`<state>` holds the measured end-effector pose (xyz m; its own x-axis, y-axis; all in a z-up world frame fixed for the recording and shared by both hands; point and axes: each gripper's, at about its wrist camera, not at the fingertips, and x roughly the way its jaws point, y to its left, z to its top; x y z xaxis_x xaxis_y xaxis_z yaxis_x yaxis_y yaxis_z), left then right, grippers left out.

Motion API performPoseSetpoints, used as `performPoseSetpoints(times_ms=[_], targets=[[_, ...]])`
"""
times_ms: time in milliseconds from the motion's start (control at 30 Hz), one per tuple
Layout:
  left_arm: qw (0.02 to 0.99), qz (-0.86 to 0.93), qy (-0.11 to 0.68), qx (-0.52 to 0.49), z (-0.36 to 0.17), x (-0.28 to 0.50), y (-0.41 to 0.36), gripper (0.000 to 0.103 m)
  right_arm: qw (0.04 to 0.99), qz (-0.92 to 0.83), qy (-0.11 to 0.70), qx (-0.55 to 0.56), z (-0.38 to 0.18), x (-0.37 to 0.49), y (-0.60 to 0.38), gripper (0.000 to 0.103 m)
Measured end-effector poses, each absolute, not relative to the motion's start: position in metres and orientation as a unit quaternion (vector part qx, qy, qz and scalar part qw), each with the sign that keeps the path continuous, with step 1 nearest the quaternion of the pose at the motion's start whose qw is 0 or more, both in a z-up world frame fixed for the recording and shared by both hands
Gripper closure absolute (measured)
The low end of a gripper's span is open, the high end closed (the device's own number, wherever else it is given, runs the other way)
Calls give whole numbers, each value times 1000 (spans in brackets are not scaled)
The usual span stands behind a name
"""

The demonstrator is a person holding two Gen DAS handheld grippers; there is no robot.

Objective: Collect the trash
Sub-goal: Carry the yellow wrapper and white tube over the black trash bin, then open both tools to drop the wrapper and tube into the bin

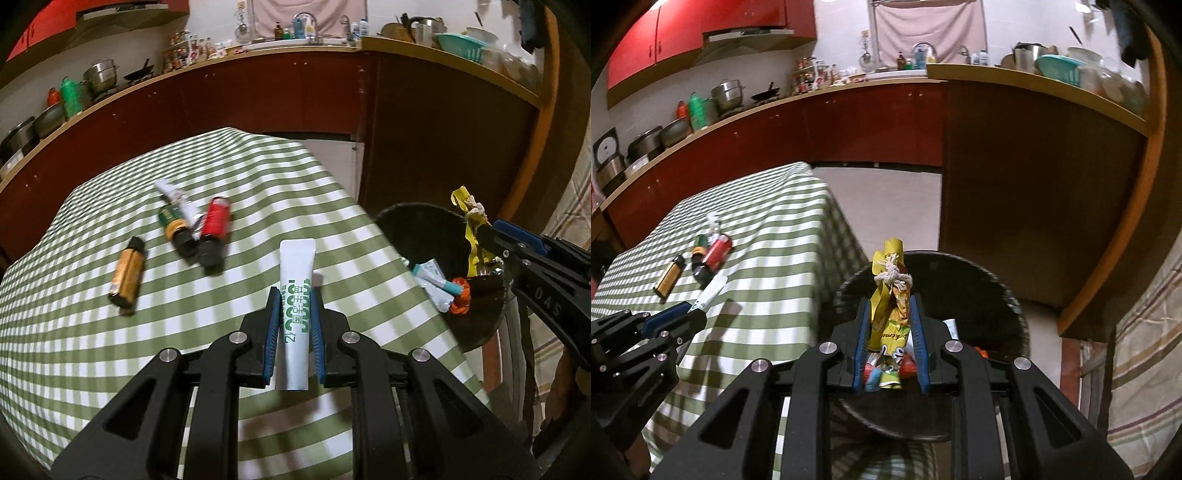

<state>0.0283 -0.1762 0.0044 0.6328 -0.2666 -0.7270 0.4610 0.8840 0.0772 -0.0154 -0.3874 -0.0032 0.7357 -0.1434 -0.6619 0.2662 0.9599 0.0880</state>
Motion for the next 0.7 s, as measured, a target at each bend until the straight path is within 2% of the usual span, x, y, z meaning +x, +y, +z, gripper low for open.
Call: performPoseSetpoints(times_ms=[700], targets=[[882,-229,378,165,-11,30,-245,87,919,-145,348,118,-21,-31,-437,81]])
